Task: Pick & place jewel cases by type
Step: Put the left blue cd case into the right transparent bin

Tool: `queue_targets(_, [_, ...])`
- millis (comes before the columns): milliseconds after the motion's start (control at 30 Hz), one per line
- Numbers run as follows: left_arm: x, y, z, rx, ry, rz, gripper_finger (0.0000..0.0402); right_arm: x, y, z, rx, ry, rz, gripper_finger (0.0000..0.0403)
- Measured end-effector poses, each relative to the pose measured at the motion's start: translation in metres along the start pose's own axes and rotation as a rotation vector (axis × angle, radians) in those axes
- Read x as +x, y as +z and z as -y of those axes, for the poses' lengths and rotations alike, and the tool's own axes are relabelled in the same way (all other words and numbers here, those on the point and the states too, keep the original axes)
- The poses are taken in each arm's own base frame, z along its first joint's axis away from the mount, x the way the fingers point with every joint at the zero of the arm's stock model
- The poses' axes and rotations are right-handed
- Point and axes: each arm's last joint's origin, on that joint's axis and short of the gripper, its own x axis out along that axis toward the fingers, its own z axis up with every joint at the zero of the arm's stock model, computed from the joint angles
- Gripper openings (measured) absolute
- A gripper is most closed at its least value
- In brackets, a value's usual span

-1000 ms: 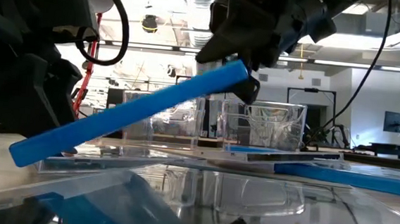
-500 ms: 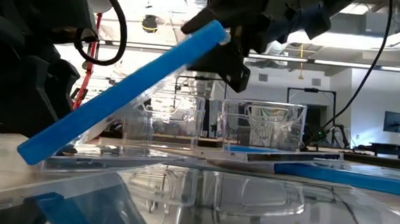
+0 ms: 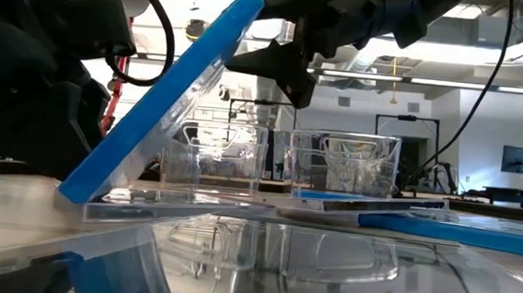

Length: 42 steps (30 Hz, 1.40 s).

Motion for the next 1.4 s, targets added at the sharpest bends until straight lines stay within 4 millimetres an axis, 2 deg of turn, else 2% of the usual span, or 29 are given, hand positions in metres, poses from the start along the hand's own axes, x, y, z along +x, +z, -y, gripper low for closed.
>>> queue_targets(300, [0.002,0.004,-0.002,-0.013,0.030,0.034,0.0226,0.000,0.000,0.003,0.030,-0.035,0.015,0.0221])
queue_targets(633, [0.001,0.007,-0.003,-0.026,0.052,0.067,0.0226,0.027,-0.031,0.030,0.151,-0.061,-0.117,0.0221])
queue_targets(1100, [0.001,0.005,-0.002,-0.018,0.040,0.047,0.0226,0.025,-0.026,0.029,0.160,-0.014,-0.111,0.0219])
queue_targets(1233, [0.000,0.005,-0.002,-0.009,0.040,0.045,0.0226,0.024,-0.027,0.030,0.161,-0.026,-0.130,0.0200])
queue_targets(1400, [0.000,0.005,-0.002,-0.007,0.040,0.046,0.0226,0.024,-0.028,0.030,0.159,-0.029,-0.133,0.0154])
